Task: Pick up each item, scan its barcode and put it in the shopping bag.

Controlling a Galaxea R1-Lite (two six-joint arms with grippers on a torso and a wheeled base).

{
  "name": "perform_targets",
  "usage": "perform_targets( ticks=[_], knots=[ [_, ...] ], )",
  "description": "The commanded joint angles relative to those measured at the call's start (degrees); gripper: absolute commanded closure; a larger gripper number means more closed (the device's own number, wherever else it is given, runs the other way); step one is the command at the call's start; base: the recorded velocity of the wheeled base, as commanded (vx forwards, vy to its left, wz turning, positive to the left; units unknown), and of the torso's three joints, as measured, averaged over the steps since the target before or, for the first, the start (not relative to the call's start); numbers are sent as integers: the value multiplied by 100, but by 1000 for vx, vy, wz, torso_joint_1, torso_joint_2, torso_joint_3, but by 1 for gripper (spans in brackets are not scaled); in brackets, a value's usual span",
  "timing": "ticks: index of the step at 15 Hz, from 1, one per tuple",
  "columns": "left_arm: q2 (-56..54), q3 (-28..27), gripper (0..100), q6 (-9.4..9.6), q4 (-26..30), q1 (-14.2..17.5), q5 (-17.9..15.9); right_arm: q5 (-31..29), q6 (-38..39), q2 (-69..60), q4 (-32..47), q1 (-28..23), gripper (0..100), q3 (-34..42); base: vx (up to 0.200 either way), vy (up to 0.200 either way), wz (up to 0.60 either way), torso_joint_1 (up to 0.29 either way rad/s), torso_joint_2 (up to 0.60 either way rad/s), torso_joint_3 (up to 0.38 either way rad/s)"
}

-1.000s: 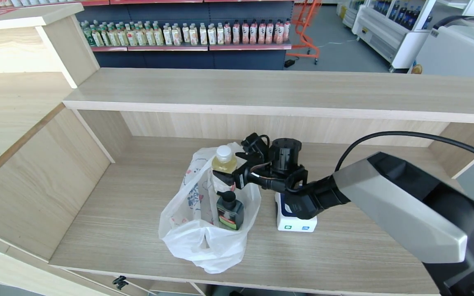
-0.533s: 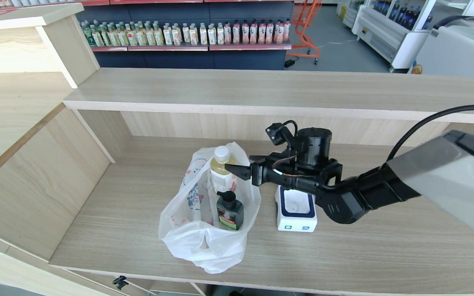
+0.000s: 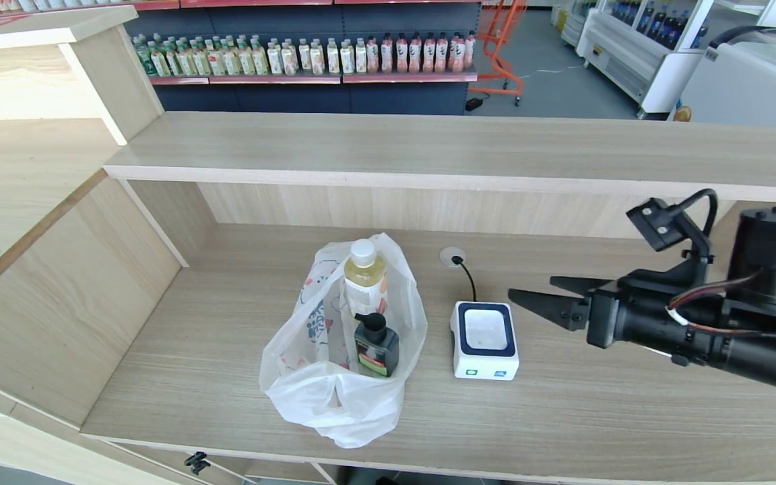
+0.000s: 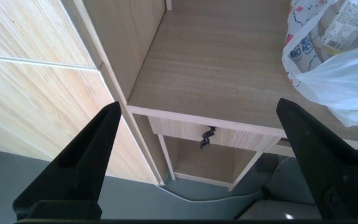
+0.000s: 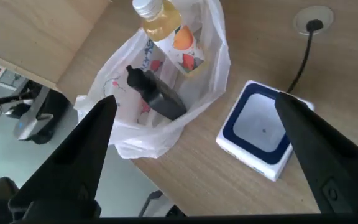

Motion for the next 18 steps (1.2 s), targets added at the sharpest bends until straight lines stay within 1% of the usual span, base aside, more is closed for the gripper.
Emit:
perform_targets(
  ticks=[1, 2, 3, 4, 5, 7, 8, 10, 17, 18],
  knots=[
    [-2, 0, 0, -1, 0, 0, 3, -674, -776, -3276, 2373, -1259, 0, 1382, 0, 0, 0, 0, 0, 0],
    [-2, 0, 0, -1, 0, 0, 3, -1183, -776, -5025, 3410, -1470, 0, 1892, 0, 0, 0, 0, 0, 0],
    [6, 0, 0, -1, 0, 0, 3, -1377, -802, -5807, 3673, -1795, 0, 2156, 0, 0, 0, 0, 0, 0],
    [-2, 0, 0, -1, 0, 0, 3, -1614, -811, -6308, 3673, -2041, 0, 2393, 0, 0, 0, 0, 0, 0],
    [6, 0, 0, -1, 0, 0, 3, -1790, -802, -6730, 3673, -2129, 0, 2569, 0, 0, 0, 0, 0, 0],
    [-2, 0, 0, -1, 0, 0, 3, -1843, -794, -7793, 3621, -2155, 0, 3316, 0, 0, 0, 0, 0, 0],
    [-2, 0, 0, -1, 0, 0, 3, -1930, -723, -8242, 3726, -2182, 0, 3351, 0, 0, 0, 0, 0, 0],
    [-2, 0, 0, -1, 0, 0, 3, -1939, -706, -8479, 3805, -2155, 0, 3351, 0, 0, 0, 0, 0, 0],
    [-2, 0, 0, -1, 0, 0, 3, -1930, -732, -8505, 3832, -2173, 0, 3351, 0, 0, 0, 0, 0, 0],
    [-2, 0, 0, -1, 0, 0, 3, -1930, -794, -8505, 3840, -2173, 100, 3351, 0, 0, 0, 0, 0, 0]
  ],
)
